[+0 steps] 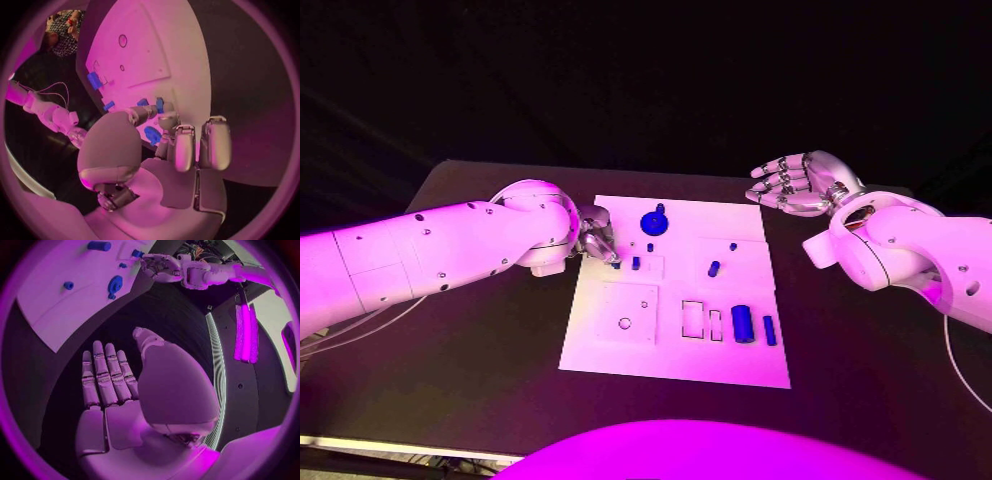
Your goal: Assemble the parts on the task board
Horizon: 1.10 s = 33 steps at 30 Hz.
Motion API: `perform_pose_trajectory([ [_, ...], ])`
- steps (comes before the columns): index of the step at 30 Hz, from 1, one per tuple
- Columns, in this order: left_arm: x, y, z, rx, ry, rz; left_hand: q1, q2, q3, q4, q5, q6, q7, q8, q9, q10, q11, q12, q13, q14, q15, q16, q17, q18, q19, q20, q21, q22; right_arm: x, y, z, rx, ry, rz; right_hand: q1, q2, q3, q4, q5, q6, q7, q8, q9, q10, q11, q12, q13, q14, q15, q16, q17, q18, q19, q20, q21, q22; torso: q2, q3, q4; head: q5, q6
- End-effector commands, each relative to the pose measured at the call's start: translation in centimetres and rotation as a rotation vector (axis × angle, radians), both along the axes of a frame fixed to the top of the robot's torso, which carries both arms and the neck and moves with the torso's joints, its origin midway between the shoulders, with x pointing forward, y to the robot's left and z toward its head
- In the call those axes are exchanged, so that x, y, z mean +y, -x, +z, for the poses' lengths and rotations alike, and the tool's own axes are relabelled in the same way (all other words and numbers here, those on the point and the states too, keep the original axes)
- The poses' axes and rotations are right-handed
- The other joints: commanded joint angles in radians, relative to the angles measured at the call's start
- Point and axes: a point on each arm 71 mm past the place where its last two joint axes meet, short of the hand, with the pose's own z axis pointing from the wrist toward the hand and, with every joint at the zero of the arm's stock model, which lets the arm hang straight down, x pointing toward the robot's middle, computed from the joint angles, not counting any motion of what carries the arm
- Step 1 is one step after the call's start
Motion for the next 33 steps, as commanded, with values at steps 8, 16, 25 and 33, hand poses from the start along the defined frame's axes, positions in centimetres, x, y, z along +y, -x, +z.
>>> perform_pose_trajectory([
  [8, -0.3, 0.2, -0.2, 0.022, -0.026, -0.029, -0.004, 0.010, 0.162, -0.164, 0.006, 0.019, -0.011, 0.003, 0.002, 0.008, 0.001, 0.004, 0.003, 0.091, -0.005, 0.008, 0.217, -0.006, 0.005, -0.001, 0.004, 0.037, 0.2, 0.1, 0.0, 0.000, -0.001, 0.020, 0.004, 0.010, -0.006, -0.001, 0.003, 0.005, 0.087, -0.002, -0.001, 0.005, 0.004, -0.005, -0.001, -0.006, -0.002, -0.006, -0.001, -0.002, -0.006, 0.001, -0.004, -0.001, 0.000, 0.0000, 0.0002, -0.001, -0.003],
  [16, -0.7, 0.4, -0.3, 0.048, -0.017, -0.040, -0.015, 0.001, 0.161, -0.173, 0.024, 0.026, -0.012, 0.005, 0.002, 0.022, 0.000, 0.021, 0.026, 0.093, -0.005, 0.013, 0.226, -0.007, 0.005, -0.002, 0.004, 0.039, 0.2, 0.1, 0.0, 0.000, -0.002, 0.021, 0.003, 0.010, -0.007, -0.001, 0.005, 0.005, 0.087, -0.003, -0.002, 0.005, 0.005, -0.006, -0.001, -0.006, -0.002, -0.007, -0.003, -0.002, -0.010, 0.002, -0.004, -0.003, 0.000, 0.0006, -0.0002, -0.002, -0.006],
  [25, -1.1, 0.2, -0.3, 0.034, -0.001, -0.030, -0.031, 0.000, 0.153, -0.170, 0.030, 0.036, -0.016, 0.007, 0.001, 0.035, -0.002, 0.033, 0.041, 0.095, -0.005, 0.016, 0.232, -0.008, 0.008, -0.002, 0.006, 0.043, 0.3, 0.1, 0.0, 0.000, -0.002, 0.023, 0.003, 0.010, -0.007, -0.001, 0.005, 0.005, 0.087, -0.003, -0.002, 0.005, 0.005, -0.006, -0.001, -0.006, -0.002, -0.007, -0.003, -0.002, -0.010, 0.002, -0.004, -0.003, 0.000, 0.0011, -0.0008, -0.004, -0.008],
  [33, -1.3, -0.1, -0.3, 0.023, 0.002, -0.020, -0.038, 0.003, 0.146, -0.167, 0.027, 0.042, -0.018, 0.008, 0.000, 0.042, -0.004, 0.038, 0.049, 0.096, -0.006, 0.018, 0.235, -0.008, 0.010, -0.003, 0.008, 0.046, 0.3, 0.1, 0.0, 0.000, -0.002, 0.022, 0.003, 0.010, -0.007, -0.001, 0.006, 0.005, 0.087, -0.003, -0.003, 0.005, 0.005, -0.006, -0.001, -0.005, -0.001, -0.008, -0.004, -0.002, -0.012, 0.002, -0.004, -0.005, 0.000, 0.0011, -0.0013, -0.007, -0.007],
])
